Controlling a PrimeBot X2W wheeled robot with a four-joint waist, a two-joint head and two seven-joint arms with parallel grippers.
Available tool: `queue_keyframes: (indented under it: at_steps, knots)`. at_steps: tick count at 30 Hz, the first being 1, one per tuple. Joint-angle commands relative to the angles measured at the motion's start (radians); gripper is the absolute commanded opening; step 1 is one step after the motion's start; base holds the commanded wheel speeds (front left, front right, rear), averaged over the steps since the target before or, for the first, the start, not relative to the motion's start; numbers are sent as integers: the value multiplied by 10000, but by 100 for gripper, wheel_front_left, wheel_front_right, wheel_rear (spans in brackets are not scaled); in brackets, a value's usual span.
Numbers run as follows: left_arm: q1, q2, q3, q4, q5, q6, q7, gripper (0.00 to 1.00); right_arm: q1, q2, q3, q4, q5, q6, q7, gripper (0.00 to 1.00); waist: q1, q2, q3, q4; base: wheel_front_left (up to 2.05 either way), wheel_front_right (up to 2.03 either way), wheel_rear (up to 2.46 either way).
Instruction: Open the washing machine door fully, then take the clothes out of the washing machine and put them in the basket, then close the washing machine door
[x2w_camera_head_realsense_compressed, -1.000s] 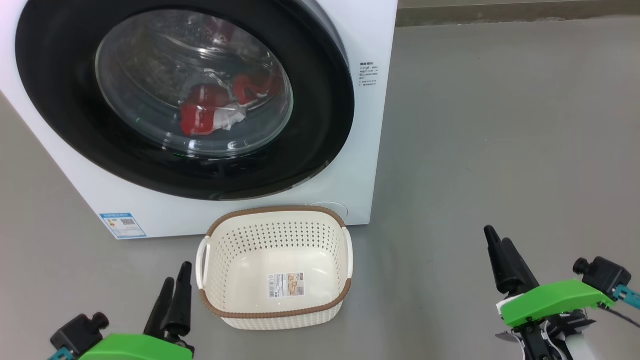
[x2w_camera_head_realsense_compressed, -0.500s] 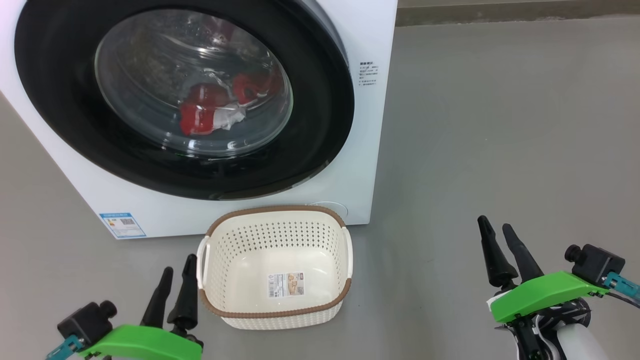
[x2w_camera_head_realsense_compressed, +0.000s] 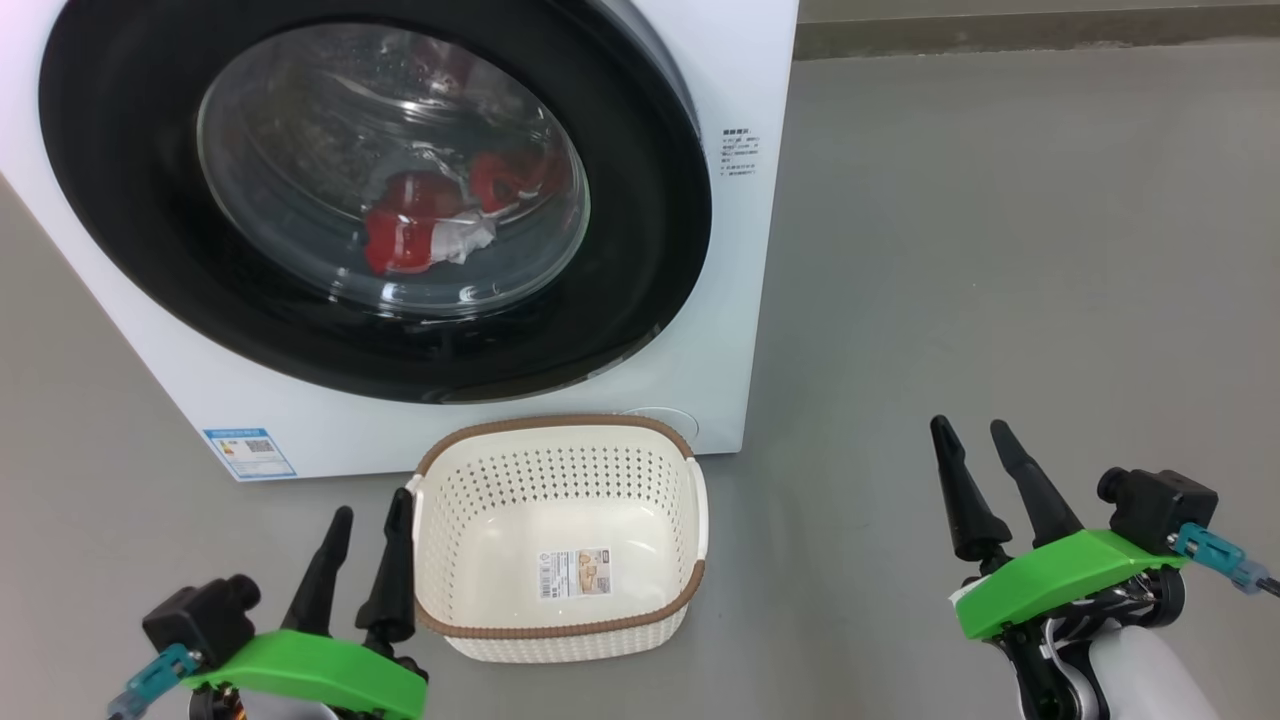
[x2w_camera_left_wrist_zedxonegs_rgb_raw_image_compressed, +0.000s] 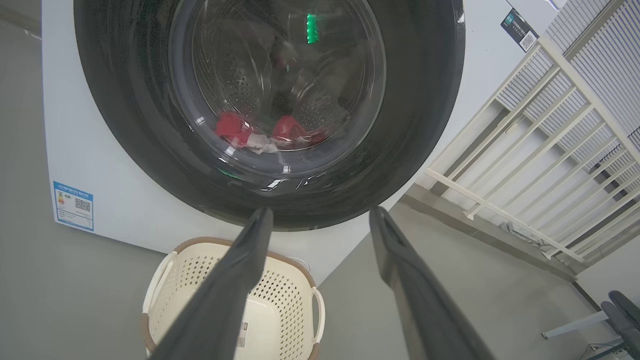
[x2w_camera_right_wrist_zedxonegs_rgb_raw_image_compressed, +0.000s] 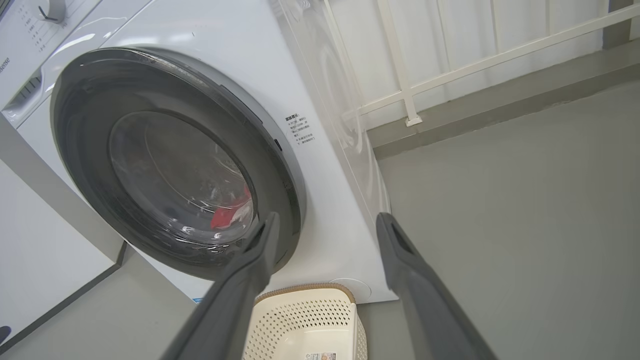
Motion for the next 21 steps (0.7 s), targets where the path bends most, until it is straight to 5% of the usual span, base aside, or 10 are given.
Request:
queue_keyframes:
  at_steps: [1,21]
  knots:
    - [-477,176,153,-215,328,57,-142,100,-522,-99,225,-295,-292,-5,-153,100,-1,0,-4,6,0,0,0]
    - [-901,232,-75,-359,2657,124,-731,100,-833,-140,504,-341,-2784,-6,-740,100,-1,0,12,46,0,0,0]
